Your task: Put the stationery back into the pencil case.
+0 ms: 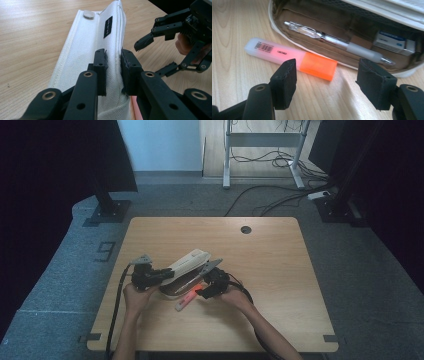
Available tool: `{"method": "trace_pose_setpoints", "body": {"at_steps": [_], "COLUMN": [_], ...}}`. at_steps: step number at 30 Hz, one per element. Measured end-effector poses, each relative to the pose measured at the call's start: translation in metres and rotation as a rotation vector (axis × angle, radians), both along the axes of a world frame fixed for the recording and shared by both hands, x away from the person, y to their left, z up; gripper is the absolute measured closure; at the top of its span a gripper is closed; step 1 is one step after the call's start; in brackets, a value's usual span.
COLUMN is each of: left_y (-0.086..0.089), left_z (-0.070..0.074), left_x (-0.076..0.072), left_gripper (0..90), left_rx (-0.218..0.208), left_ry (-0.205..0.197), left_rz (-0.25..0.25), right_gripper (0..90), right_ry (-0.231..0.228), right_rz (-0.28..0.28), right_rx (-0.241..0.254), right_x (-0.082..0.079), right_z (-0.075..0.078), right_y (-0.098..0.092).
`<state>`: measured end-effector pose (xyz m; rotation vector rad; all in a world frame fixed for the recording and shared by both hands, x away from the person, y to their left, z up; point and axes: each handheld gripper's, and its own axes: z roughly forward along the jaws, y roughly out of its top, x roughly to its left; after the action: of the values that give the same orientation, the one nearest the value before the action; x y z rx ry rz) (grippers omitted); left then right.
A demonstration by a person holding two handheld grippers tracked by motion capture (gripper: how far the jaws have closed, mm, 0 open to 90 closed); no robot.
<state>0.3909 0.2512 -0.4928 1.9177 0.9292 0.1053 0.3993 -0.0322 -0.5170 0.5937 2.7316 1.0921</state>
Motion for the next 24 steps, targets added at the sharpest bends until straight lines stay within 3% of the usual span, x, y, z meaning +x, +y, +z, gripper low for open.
{"method": "trace_pose_setpoints", "body": {"at_steps": [13,24], "left_y": [0.0,-0.001], "left_z": [0.0,0.0], "left_x": [0.0,-0.001], "left_gripper": [75.8,75.8], "left_rx": [0.005,0.007], "left_ry": [0.001,0.002], "left_rz": [-0.003,-0.003], "right_gripper": [32.9,34.0], "right_ry": [0.01,0.016], "right_rz": [0.058,0.112], "right_rx": [0.014,-0.001], "right_x": [-0.004,-0.007], "right_z": [-0.006,-0.011], "right_y": [0.019,0.034]}}
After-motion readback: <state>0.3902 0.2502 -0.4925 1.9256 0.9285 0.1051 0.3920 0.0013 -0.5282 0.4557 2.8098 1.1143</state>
